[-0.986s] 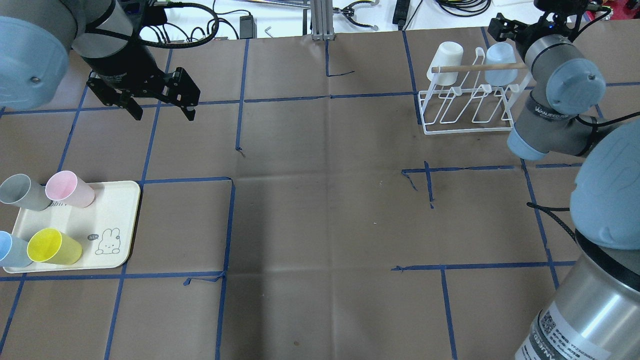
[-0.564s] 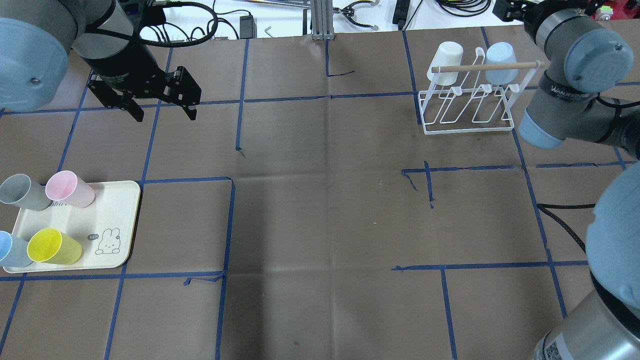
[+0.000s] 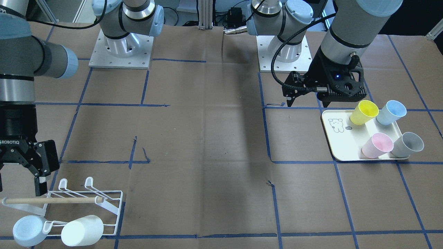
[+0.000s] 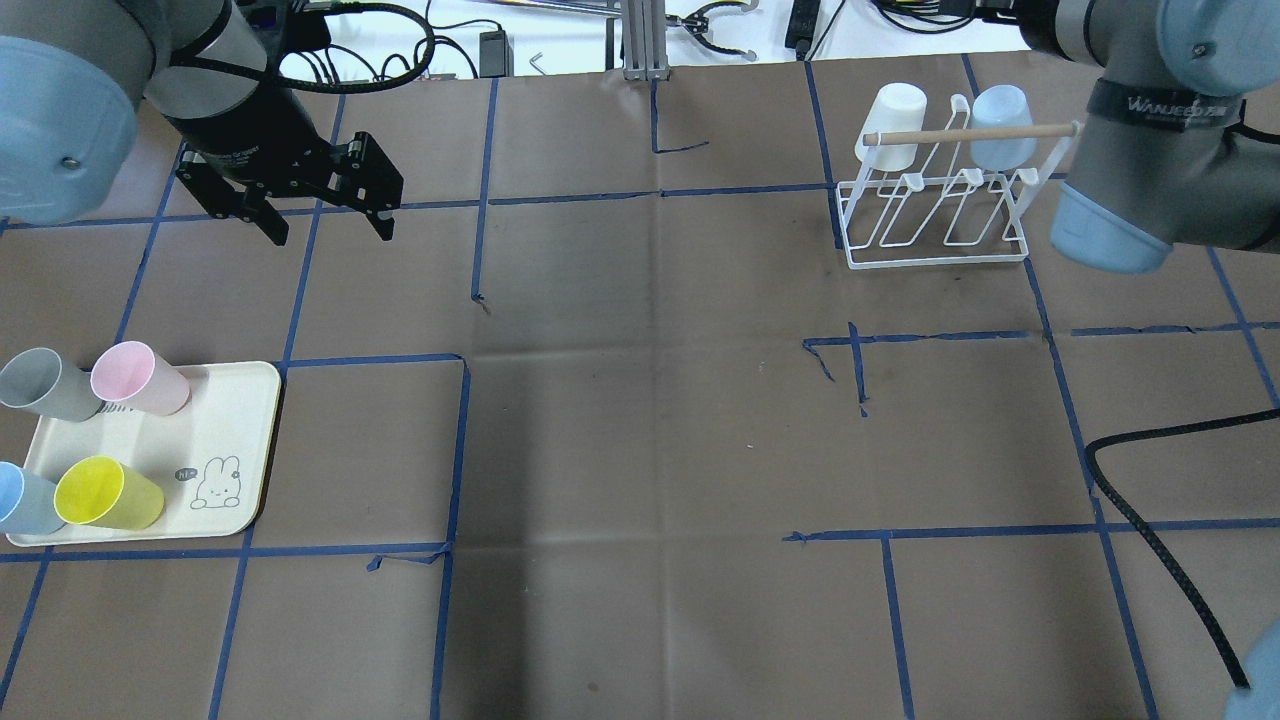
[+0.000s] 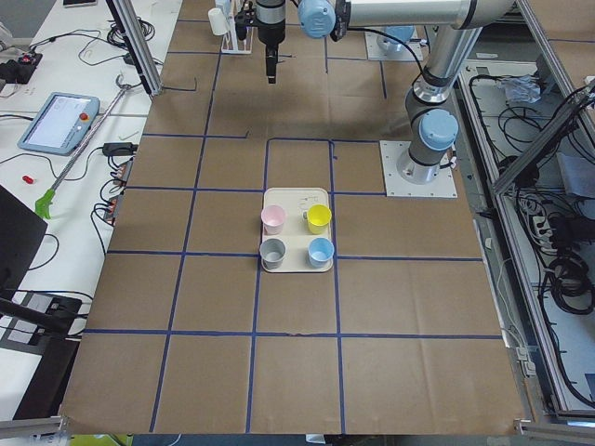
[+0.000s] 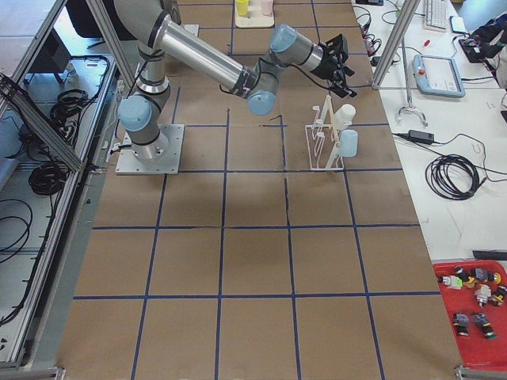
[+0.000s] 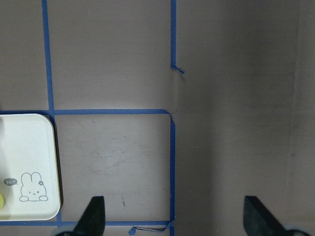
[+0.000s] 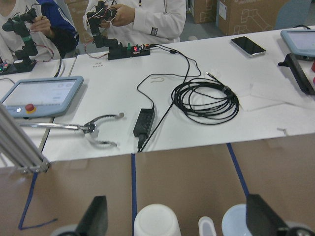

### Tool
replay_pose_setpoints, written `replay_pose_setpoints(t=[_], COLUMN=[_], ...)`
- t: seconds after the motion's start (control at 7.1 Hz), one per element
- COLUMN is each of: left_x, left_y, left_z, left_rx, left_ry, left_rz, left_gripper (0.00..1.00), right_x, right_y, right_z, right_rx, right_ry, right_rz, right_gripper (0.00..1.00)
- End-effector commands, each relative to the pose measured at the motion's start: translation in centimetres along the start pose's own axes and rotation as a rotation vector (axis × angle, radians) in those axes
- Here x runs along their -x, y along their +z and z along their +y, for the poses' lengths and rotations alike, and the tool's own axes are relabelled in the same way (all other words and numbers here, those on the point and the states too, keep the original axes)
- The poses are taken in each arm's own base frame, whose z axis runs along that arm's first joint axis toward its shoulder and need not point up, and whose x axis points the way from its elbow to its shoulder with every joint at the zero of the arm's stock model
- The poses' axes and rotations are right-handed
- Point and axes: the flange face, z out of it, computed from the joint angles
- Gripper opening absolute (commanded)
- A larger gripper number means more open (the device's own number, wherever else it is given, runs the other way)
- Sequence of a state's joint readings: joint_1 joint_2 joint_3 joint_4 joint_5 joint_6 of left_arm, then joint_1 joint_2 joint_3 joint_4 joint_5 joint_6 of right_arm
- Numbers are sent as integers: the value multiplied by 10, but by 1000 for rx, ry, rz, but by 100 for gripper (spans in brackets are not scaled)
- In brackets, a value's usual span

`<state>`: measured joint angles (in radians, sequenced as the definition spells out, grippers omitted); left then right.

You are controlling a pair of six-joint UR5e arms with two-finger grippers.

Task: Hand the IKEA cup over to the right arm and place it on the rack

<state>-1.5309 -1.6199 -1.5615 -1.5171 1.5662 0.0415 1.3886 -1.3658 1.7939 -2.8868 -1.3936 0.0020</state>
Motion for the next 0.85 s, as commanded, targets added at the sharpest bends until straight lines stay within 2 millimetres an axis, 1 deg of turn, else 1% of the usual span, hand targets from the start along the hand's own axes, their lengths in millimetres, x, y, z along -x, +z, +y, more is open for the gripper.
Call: replay_pose_setpoints(t=[0.0, 0.14, 0.28, 0.42, 0.56, 0.7], left_x=[0, 0, 0, -1, 0, 0], left_y=[0, 1, 1, 1, 1, 2], left_z=[0, 0, 0, 0, 0, -1], left_rx=[0, 2, 2, 2, 2, 3], left_ry=[0, 0, 0, 1, 0, 0], left_rz=[0, 0, 0, 0, 0, 0], left_gripper=[99, 99, 99, 99, 99, 99], right_x=[40, 60, 79, 87, 89, 94], right_y=[-44, -55, -74, -87, -91, -100], right_z=[2, 4, 1, 5, 10, 29], right_rx=[172, 297, 443, 590, 637, 734], right_ry=[-9, -14, -14, 18, 30, 43], right_rz=[-37, -58, -70, -61, -55, 54], right_gripper=[100, 100, 100, 100, 100, 100])
